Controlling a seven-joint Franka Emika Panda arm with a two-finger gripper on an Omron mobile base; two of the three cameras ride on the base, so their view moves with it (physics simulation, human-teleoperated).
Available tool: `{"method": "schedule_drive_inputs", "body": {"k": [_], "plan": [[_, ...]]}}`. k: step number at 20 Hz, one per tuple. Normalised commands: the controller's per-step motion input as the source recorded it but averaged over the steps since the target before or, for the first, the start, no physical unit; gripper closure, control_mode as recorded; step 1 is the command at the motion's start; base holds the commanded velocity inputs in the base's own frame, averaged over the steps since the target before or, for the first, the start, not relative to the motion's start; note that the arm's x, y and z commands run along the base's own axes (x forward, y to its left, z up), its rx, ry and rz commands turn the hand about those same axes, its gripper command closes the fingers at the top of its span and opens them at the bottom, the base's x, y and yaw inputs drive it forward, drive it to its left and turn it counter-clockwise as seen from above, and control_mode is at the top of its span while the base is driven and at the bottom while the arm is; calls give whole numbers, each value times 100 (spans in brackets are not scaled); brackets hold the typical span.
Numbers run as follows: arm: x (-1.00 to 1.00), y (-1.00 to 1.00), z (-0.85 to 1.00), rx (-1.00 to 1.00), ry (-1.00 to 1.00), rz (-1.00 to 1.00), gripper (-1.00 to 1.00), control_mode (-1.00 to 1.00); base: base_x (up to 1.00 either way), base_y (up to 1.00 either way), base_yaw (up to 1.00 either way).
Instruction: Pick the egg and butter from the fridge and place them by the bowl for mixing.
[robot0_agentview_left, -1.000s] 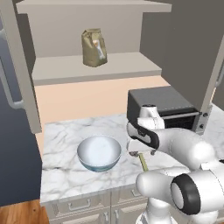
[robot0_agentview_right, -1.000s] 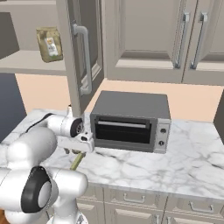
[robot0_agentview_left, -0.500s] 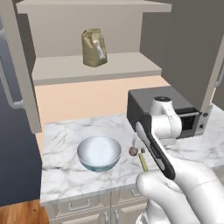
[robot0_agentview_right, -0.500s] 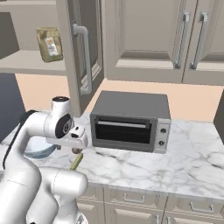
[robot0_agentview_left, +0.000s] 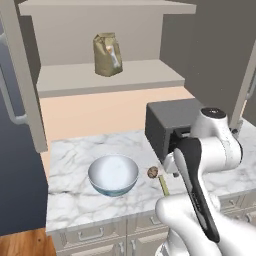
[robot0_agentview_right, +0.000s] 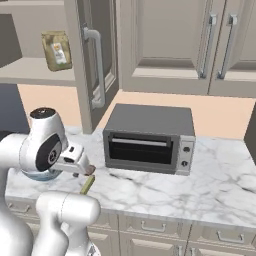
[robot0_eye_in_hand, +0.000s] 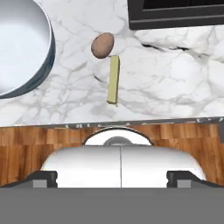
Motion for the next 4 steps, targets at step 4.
{"method": "schedule_drive_inputs", "body": {"k": [4], "plan": [[-58, 0, 65, 0, -2, 0, -100, -100, 0, 0, 0]]}}
